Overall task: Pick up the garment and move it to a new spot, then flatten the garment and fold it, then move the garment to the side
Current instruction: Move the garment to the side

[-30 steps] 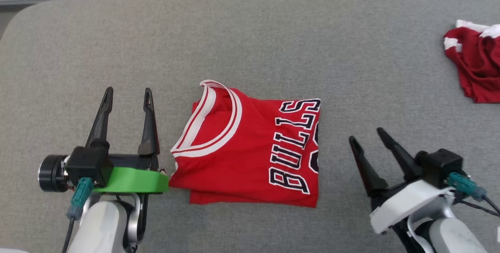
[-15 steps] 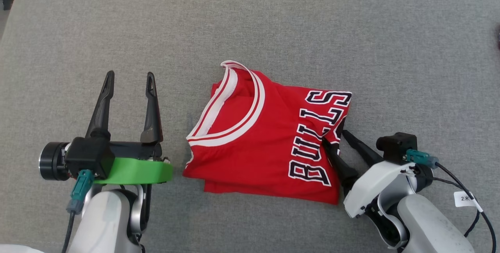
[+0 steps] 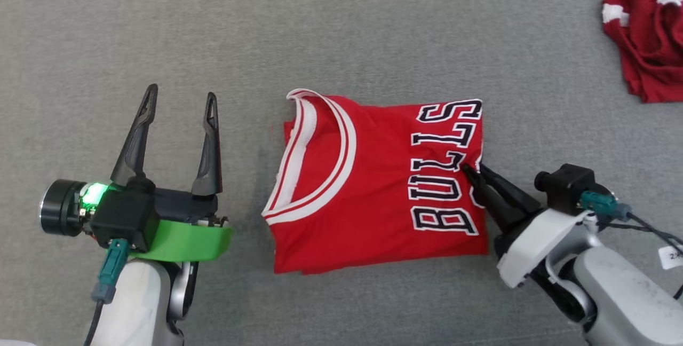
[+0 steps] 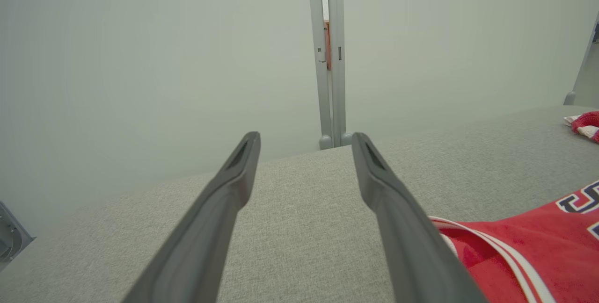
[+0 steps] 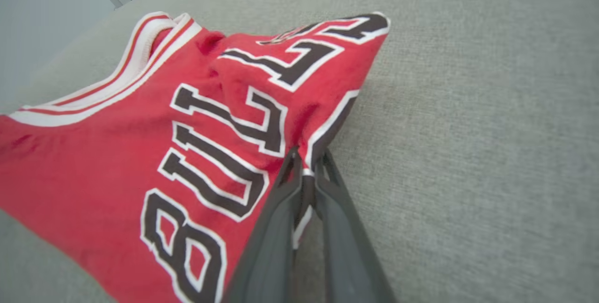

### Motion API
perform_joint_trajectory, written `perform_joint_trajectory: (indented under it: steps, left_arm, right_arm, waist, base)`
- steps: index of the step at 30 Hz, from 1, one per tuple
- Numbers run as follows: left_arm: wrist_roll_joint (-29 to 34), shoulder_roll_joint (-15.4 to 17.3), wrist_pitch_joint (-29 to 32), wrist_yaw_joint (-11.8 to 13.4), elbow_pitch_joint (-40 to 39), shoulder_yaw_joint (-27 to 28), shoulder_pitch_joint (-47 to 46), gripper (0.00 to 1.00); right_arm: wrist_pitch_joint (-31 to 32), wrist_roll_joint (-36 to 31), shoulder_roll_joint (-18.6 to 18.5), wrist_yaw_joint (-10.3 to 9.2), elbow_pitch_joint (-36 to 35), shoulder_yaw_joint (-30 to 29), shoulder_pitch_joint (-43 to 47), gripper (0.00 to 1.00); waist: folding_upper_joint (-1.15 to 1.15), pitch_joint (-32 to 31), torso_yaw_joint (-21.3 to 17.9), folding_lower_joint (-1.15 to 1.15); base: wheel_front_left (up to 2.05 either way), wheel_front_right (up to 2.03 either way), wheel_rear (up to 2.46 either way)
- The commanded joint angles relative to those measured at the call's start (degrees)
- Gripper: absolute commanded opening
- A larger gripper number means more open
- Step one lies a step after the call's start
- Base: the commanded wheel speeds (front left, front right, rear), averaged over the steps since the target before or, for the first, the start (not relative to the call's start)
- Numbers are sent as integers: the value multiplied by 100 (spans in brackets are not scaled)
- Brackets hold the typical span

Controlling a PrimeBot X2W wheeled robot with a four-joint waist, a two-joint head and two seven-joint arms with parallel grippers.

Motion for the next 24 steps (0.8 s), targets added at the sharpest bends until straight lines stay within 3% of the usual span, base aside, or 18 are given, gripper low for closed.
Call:
perform_joint_trajectory:
  steps: [1, 6, 12, 16, 24]
  left_arm:
    - [53, 81, -10, -54, -60, -54, -122, 100]
    - [272, 153, 206, -275, -320, -417, -413, 100]
    - [421, 88, 435, -494, -601, -775, -934, 100]
    - [511, 40, 532, -529, -770, -896, -1254, 100]
    - [544, 23, 526, -427, -867, -834, -1576, 100]
  right_arm:
    - [-30, 87, -195, -11, -63, -28, -143, 0]
    - [-85, 383, -867, -10, 27, -312, -665, 0]
    - [-213, 819, -1566, -10, 522, -683, -1595, 0]
    - [-399, 1058, -2008, -10, 1113, -1025, -2314, 0]
    - [-663, 1055, -2496, -10, 2302, -1913, -3080, 0]
  waist:
    - [0, 239, -689, 0]
    - [0, 574, -1055, 0]
    - [0, 1206, -1008, 0]
    - [0, 1682, -885, 0]
    - [0, 2246, -661, 0]
  base:
    - [0, 0, 0]
    - [0, 0, 0]
    - [0, 0, 0]
    - [0, 0, 0]
    - [0, 0, 0]
